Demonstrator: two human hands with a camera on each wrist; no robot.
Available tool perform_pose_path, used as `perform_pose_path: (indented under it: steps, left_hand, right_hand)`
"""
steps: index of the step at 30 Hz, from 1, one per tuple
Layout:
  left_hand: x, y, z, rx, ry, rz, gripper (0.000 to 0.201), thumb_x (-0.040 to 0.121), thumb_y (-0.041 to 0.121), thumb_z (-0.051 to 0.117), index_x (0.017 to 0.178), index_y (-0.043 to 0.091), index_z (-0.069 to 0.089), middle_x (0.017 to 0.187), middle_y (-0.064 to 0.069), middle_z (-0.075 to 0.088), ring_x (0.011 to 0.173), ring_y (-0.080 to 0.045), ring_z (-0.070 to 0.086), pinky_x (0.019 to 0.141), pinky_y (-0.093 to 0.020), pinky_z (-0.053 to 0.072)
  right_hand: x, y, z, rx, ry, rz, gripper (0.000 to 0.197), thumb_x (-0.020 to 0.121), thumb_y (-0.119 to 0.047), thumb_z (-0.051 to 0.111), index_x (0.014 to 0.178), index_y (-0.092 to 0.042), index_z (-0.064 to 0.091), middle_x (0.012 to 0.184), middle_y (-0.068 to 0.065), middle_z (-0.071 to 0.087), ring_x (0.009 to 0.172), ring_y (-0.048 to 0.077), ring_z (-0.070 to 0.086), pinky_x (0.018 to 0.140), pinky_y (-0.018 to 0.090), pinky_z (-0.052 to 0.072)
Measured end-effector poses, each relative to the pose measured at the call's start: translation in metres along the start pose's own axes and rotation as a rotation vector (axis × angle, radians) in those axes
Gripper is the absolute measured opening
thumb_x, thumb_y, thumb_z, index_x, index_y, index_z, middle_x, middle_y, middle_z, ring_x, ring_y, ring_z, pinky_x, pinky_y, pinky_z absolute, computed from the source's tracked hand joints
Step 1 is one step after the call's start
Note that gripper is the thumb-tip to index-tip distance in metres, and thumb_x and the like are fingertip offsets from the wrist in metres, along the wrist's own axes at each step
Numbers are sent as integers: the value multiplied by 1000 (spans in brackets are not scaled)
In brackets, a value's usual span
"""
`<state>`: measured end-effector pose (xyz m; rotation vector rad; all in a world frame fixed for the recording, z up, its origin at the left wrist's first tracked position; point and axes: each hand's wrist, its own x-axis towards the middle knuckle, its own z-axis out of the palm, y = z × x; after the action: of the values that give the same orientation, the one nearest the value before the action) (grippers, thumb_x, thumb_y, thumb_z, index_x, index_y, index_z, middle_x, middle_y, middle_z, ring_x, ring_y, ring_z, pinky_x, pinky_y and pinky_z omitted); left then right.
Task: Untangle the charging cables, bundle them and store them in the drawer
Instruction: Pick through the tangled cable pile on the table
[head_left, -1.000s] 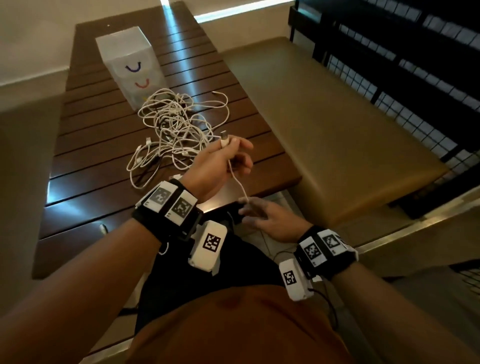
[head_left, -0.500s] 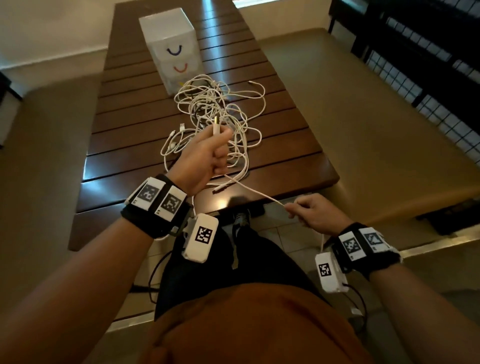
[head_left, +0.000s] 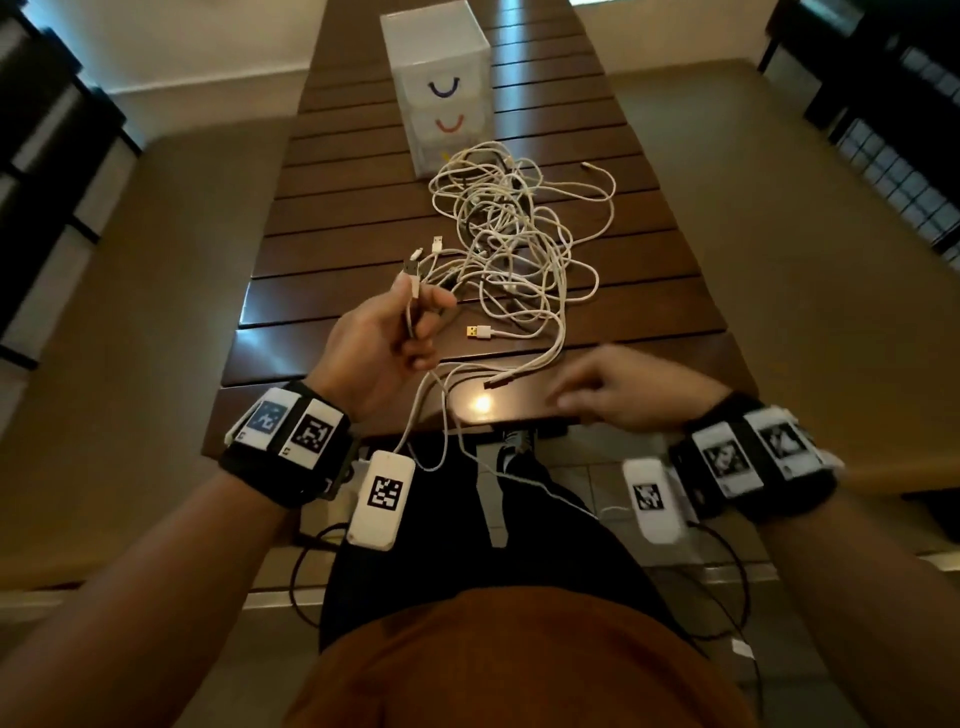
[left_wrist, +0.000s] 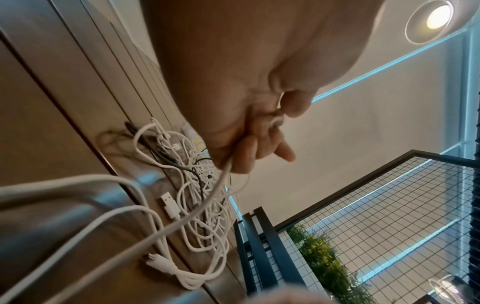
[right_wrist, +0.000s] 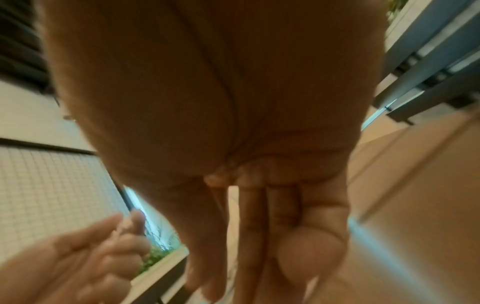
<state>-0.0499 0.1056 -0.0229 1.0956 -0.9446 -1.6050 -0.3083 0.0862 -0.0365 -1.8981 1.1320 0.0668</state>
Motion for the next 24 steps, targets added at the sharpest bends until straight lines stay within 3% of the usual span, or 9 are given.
perform_pose_path:
  steps: [2,5,9,13,17,19,21,24]
  left_hand:
    - [2,-1,-5,-33,52,30,42,100,44,28,97,13,56,62,3,34,51,-9,25,50,-23,25]
    - [6,-2,-9,-153,168,62,37,101,45,30,88,18,51,59,2,32,48,-9,25,46,-22,25]
    - [7,-3,-14,-171,249,67,35,102,40,32,81,17,49,60,2,34,47,-9,25,45,-22,25]
    - [5,-8,-19,-166,260,62,36,102,37,35,81,14,52,59,2,36,50,-10,25,48,-23,25]
    - [6,-17,-14,-120,252,49,18,97,23,45,83,16,52,60,6,39,49,-7,28,50,-23,25]
    - [9,-21,-6,-85,235,54,8,95,17,50,88,16,53,61,7,42,50,-7,31,51,-22,27]
    - [13,-24,2,-69,208,72,3,94,16,54,92,15,55,63,6,48,55,-10,34,51,-22,30]
    - [13,-26,10,-123,132,109,18,91,23,60,106,13,61,75,1,54,57,-8,39,51,-17,34]
  right_hand:
    - [24,-27,-14,61,117,-81,20,96,-23,56,112,-28,67,86,-15,66,75,-1,62,69,18,46]
    - [72,-51,-19,-68,240,-117,21,94,-21,58,112,-20,69,97,-6,68,82,7,61,77,25,48]
    - [123,-45,-4,-508,262,37,28,84,-28,66,106,-11,65,110,10,66,101,29,61,87,36,51]
    - [127,-43,-5,-594,245,43,27,85,-32,67,100,-9,64,103,11,66,97,30,62,83,35,50]
    - [106,-52,-12,63,308,-145,18,98,-23,53,91,-13,66,84,10,64,79,22,66,72,36,51]
    - [89,-63,-12,351,328,-267,18,100,-16,49,95,-9,65,75,13,60,63,11,64,58,24,50]
    - [76,-73,-7,523,305,-325,13,99,-12,51,103,-5,61,71,9,59,57,7,59,53,18,48]
    - [72,-78,-2,735,293,-361,11,95,-7,54,103,-6,46,75,11,63,57,12,63,53,22,52]
